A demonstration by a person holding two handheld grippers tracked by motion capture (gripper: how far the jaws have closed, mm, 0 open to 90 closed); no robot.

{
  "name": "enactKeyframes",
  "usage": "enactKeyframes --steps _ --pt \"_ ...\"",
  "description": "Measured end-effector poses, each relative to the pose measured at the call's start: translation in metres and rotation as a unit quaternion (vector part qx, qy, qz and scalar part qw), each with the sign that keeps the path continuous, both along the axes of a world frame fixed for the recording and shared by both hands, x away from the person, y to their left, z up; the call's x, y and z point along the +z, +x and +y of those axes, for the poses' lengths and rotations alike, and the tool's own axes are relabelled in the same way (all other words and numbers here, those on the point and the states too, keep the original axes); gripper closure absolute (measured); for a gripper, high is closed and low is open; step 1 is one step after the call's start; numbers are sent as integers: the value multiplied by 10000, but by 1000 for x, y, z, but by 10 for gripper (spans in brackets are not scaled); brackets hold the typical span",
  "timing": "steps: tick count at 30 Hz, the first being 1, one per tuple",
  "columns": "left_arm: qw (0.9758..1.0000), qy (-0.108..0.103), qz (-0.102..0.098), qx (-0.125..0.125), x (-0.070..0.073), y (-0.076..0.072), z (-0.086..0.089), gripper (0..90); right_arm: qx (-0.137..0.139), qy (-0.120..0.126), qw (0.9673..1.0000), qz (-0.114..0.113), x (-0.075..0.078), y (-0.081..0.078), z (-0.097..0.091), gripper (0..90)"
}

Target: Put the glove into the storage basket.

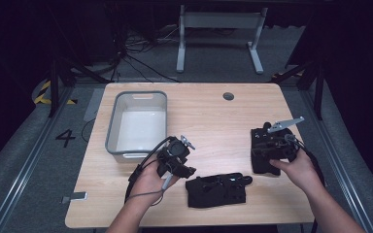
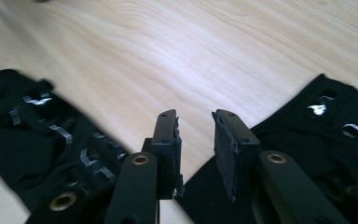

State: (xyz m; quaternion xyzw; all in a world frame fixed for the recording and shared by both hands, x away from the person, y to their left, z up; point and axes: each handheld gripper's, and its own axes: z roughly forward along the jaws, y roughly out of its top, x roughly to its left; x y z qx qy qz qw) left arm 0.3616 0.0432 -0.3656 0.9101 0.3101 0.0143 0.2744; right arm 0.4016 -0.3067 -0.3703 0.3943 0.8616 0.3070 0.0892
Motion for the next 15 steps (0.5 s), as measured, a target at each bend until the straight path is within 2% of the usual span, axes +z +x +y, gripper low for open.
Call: enactKeyframes --steps 5,8,15 --pt "9999 39 50 109 -3 -1 8 510 -167 -94 9997 136 -5 28 -3 704" --pt "9998 29 62 182 -3 -1 12 511 -263 -228 9992 170 -8 41 -2 707" --pt "9996 32 62 286 -4 -5 20 510 -508 -369 9976 293 -16 69 -3 703"
